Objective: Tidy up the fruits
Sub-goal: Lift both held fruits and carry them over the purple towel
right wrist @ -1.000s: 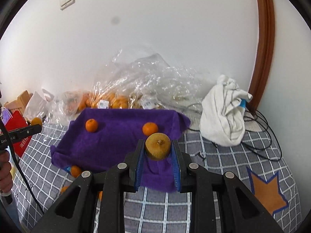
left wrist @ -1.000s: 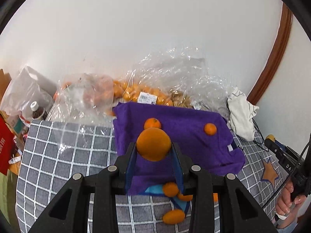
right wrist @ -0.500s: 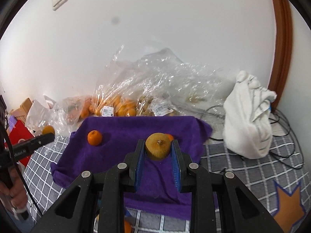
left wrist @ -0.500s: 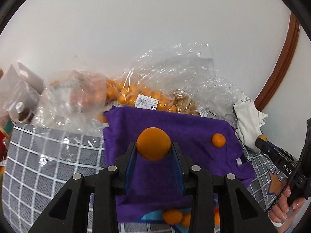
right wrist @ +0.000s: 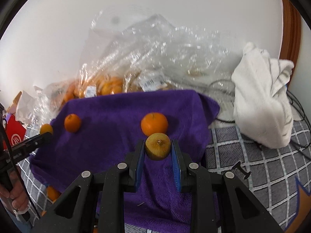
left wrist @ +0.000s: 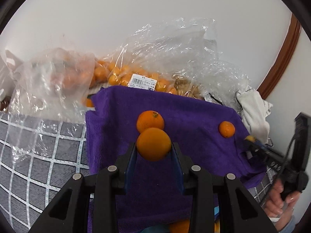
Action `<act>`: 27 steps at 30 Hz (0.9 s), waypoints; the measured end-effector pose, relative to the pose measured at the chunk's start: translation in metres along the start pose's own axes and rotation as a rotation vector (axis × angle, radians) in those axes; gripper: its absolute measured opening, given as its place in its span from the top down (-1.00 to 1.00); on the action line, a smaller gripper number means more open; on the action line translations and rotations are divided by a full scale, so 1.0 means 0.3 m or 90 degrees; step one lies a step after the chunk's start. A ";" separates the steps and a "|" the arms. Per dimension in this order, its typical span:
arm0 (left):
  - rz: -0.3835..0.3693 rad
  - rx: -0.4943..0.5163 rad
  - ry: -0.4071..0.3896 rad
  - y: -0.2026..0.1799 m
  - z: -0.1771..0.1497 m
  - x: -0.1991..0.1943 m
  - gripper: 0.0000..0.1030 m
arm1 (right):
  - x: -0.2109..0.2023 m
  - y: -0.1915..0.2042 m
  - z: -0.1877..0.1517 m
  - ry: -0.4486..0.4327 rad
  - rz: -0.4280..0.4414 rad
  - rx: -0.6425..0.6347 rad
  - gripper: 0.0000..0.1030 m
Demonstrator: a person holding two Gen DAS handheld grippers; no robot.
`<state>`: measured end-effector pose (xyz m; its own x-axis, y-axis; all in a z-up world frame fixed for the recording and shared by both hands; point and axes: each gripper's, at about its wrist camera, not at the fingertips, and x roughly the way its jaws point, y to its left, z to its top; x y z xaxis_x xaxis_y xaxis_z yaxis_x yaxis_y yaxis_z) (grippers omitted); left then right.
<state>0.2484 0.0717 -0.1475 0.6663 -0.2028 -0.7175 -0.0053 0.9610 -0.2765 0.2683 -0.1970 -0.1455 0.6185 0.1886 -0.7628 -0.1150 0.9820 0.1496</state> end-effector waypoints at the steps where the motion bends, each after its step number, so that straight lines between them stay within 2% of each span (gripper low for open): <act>1: -0.003 -0.002 -0.001 0.004 -0.003 0.001 0.35 | 0.012 0.002 -0.009 0.003 0.005 0.001 0.48; 7: -0.022 -0.017 0.023 0.034 -0.036 0.028 0.35 | 0.054 0.036 -0.041 0.007 -0.011 -0.040 0.49; 11: 0.011 0.002 0.012 0.036 -0.045 0.040 0.35 | 0.043 0.030 -0.037 0.001 -0.011 -0.035 0.49; 24: 0.049 0.052 -0.013 0.002 -0.062 0.053 0.35 | 0.039 0.035 -0.038 -0.002 -0.026 -0.035 0.48; 26: 0.043 0.051 -0.013 0.003 -0.060 0.054 0.35 | 0.037 0.038 -0.039 -0.002 -0.020 -0.036 0.39; 27: 0.040 0.048 -0.013 0.005 -0.060 0.054 0.35 | 0.037 0.040 -0.039 -0.003 -0.019 -0.038 0.27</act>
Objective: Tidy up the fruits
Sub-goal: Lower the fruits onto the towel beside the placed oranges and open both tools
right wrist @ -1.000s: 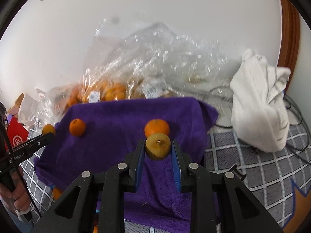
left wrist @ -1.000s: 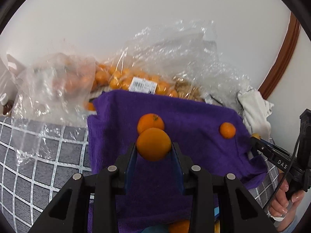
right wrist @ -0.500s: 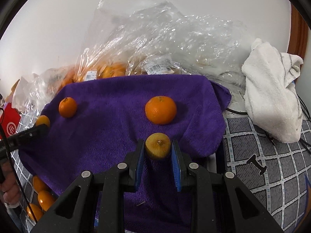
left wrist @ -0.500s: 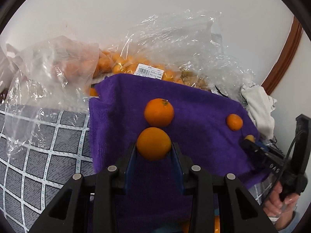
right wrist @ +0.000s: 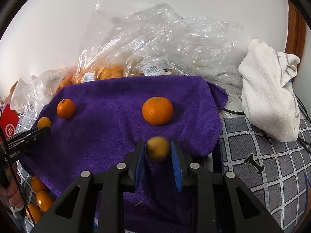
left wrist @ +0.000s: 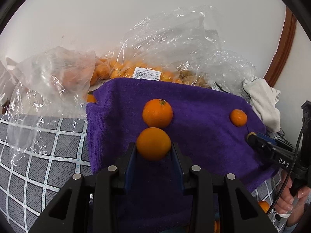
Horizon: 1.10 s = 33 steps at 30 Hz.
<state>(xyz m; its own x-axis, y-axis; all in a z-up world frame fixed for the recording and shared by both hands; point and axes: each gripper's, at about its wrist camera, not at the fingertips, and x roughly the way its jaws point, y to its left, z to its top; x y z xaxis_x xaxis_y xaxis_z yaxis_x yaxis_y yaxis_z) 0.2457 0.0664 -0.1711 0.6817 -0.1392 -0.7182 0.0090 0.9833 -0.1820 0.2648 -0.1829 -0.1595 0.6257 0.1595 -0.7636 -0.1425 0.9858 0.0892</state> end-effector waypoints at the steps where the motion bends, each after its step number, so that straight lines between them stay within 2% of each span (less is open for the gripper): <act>1: -0.002 -0.002 -0.001 0.002 0.000 0.000 0.35 | 0.000 0.003 0.000 0.001 -0.001 -0.002 0.02; 3: -0.007 -0.004 -0.002 0.003 0.000 0.000 0.35 | 0.001 0.000 0.000 0.004 0.000 0.002 -0.16; 6: -0.009 -0.003 -0.002 0.001 -0.001 -0.001 0.32 | -0.005 -0.013 -0.001 -0.001 0.004 0.017 -0.16; 10: -0.021 0.003 -0.002 -0.007 -0.002 -0.001 0.19 | -0.006 -0.008 -0.002 0.002 -0.003 0.016 -0.25; 13: -0.017 0.007 -0.001 -0.011 -0.002 0.002 0.19 | 0.002 0.014 -0.005 0.009 -0.031 -0.008 -0.32; 24: -0.019 -0.008 -0.013 -0.004 -0.008 -0.005 0.19 | -0.028 0.001 -0.007 -0.009 -0.041 0.001 -0.47; 27: -0.022 -0.013 -0.020 0.003 -0.013 -0.011 0.19 | -0.046 0.004 -0.011 -0.019 -0.058 -0.001 -0.62; 33: -0.038 -0.032 -0.031 0.020 -0.013 -0.014 0.19 | -0.084 -0.004 -0.001 -0.026 -0.065 0.018 -0.70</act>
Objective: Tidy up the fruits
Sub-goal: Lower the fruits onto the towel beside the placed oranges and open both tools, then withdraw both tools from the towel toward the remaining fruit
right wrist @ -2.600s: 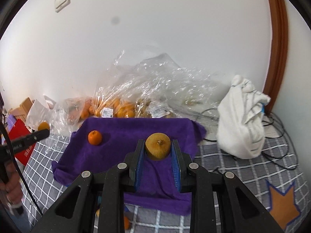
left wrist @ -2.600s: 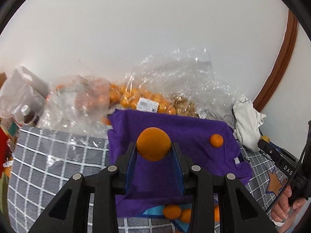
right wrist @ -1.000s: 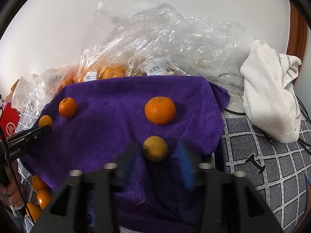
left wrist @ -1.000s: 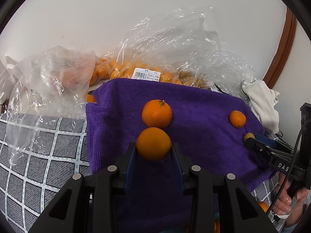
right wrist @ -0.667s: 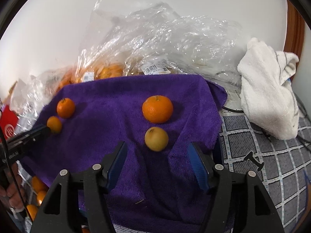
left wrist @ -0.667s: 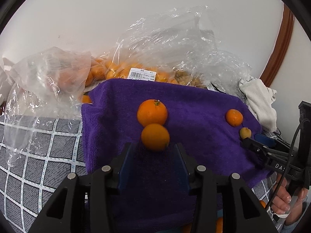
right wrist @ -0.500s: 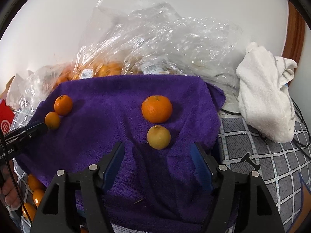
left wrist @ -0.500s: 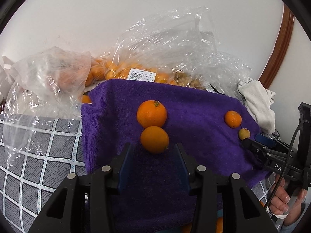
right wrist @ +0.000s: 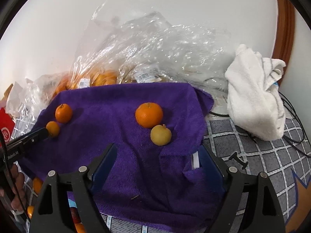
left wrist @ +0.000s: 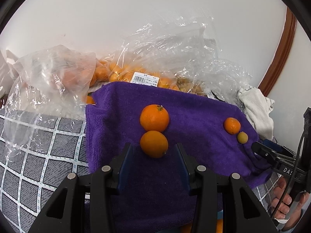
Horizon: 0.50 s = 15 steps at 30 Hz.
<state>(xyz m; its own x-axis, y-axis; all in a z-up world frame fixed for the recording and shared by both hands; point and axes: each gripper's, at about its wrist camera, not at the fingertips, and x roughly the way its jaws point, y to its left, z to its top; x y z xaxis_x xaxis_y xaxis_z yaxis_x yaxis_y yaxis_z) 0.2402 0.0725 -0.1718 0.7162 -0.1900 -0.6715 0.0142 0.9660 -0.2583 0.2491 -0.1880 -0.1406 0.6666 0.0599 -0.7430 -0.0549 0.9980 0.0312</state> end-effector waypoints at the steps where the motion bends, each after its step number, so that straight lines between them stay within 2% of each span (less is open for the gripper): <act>1: 0.001 -0.001 -0.001 0.000 0.000 0.001 0.19 | -0.006 0.005 0.003 -0.001 -0.019 -0.004 -0.72; 4: 0.001 0.000 -0.004 -0.001 0.003 -0.001 0.19 | -0.021 0.017 0.008 -0.010 -0.046 -0.022 -0.72; 8: 0.012 0.005 -0.011 -0.014 0.008 -0.005 0.19 | -0.033 0.031 0.015 -0.019 -0.051 -0.045 -0.72; 15: -0.007 0.030 -0.030 -0.046 0.002 -0.033 0.19 | -0.041 0.044 0.013 -0.032 -0.046 -0.066 -0.72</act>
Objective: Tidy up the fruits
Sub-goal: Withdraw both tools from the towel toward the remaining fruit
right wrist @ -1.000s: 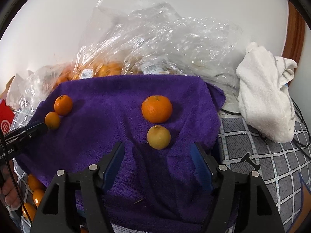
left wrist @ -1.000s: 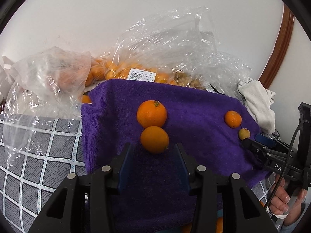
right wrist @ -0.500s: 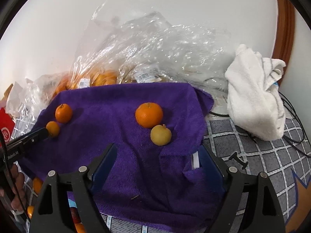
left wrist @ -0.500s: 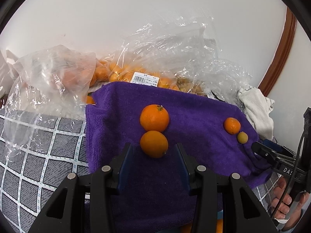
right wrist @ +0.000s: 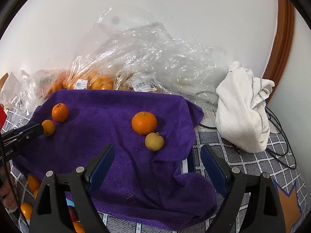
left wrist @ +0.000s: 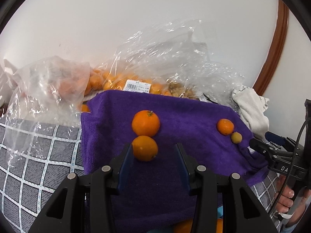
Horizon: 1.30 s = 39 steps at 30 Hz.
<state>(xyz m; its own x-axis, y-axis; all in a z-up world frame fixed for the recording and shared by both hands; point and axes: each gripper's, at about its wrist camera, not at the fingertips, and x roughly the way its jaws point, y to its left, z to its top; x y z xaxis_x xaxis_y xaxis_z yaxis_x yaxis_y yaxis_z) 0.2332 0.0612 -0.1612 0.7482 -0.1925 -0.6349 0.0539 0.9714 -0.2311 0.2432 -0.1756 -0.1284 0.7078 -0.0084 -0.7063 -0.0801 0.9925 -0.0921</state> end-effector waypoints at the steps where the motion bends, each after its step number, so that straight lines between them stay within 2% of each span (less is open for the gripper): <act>1: 0.005 -0.001 -0.002 -0.003 0.004 -0.005 0.19 | -0.006 0.002 -0.002 -0.009 0.016 -0.005 -0.72; 8: 0.009 0.032 -0.050 -0.064 0.037 -0.099 0.19 | -0.049 0.025 0.013 0.001 0.061 -0.014 -0.72; 11: 0.003 0.035 -0.069 -0.099 0.083 -0.163 0.13 | -0.100 0.031 0.032 0.008 0.116 -0.007 -0.72; 15: -0.011 0.034 -0.082 -0.129 0.117 -0.269 0.01 | -0.211 0.042 0.037 -0.019 0.103 -0.004 -0.72; 19: -0.001 0.036 -0.088 -0.133 0.090 -0.376 0.00 | -0.332 0.021 -0.001 -0.051 0.092 0.023 -0.72; 21: 0.008 0.017 -0.082 -0.110 0.059 -0.412 -0.09 | -0.366 0.007 -0.033 -0.057 0.093 0.033 -0.72; 24: 0.033 -0.060 -0.083 -0.032 -0.017 -0.466 -0.29 | -0.384 -0.003 -0.083 -0.045 0.091 0.037 -0.72; 27: 0.097 -0.079 -0.054 0.014 -0.066 -0.476 -0.29 | -0.386 -0.007 -0.140 -0.037 0.073 0.048 -0.65; 28: 0.112 -0.083 -0.044 0.031 -0.088 -0.482 -0.29 | -0.381 -0.006 -0.162 -0.027 0.087 0.055 -0.62; 29: 0.110 -0.088 -0.041 0.040 -0.096 -0.484 -0.29 | -0.377 -0.005 -0.179 -0.017 0.099 0.059 -0.62; 34: 0.091 -0.119 0.003 0.084 -0.159 -0.489 -0.24 | -0.314 0.041 -0.256 0.050 0.147 0.060 -0.29; 37: 0.079 -0.056 0.032 0.060 -0.188 -0.481 -0.24 | -0.278 0.088 -0.295 0.076 0.168 0.047 -0.27; 39: 0.098 -0.014 0.052 0.034 -0.202 -0.473 -0.24 | -0.255 0.111 -0.307 0.086 0.178 0.039 -0.28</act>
<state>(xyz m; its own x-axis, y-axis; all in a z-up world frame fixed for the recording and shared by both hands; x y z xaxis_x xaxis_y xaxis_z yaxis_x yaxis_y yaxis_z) 0.0876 0.0901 -0.1182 0.6906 -0.0528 -0.7213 -0.0722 0.9873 -0.1415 0.1218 -0.1532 -0.1421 0.5648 0.2534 -0.7853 -0.2128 0.9642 0.1580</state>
